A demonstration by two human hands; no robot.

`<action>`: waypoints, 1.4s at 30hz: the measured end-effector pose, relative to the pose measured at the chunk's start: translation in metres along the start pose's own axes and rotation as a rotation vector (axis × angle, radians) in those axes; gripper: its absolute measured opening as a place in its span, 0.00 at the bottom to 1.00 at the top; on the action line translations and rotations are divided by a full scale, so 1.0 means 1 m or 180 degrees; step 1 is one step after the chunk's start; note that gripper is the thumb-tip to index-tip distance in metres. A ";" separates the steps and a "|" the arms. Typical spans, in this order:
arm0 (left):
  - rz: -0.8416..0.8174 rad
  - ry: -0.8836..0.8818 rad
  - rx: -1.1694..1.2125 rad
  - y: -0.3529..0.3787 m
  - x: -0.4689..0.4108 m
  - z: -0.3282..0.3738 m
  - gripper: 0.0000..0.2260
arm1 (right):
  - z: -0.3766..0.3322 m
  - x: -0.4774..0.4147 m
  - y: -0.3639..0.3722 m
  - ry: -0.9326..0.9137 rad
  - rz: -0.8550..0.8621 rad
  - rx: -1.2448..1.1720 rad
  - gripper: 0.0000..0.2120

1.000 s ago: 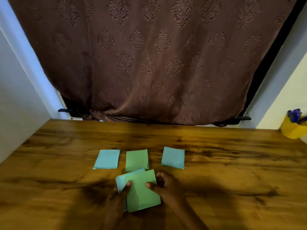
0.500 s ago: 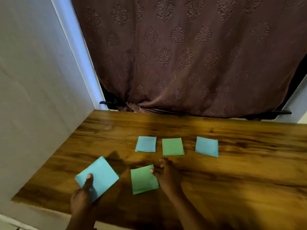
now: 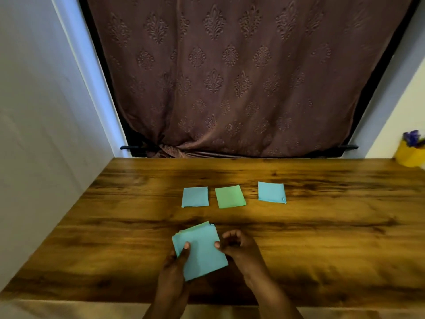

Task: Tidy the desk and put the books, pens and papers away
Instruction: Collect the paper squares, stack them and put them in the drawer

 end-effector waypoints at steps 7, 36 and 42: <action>0.0032 0.0030 0.0011 0.025 0.001 0.000 0.14 | -0.004 0.013 -0.017 -0.0320 0.0304 0.0124 0.08; 0.0013 -0.0084 0.0190 0.075 -0.015 -0.021 0.19 | -0.021 -0.006 -0.138 -0.0311 0.0754 -0.0368 0.03; 0.0130 -0.0062 0.0074 0.122 -0.004 -0.019 0.19 | -0.034 -0.039 -0.211 -0.0258 0.1247 0.1233 0.14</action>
Point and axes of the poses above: each hand's wrist, its own x-axis away from the middle knuckle, its own y-axis out of the palm, z = x × y, the point moved 2 cm from there along -x, towards the middle knuckle, and after that the axes turned 10 degrees about -x, right-handed, at the moved point
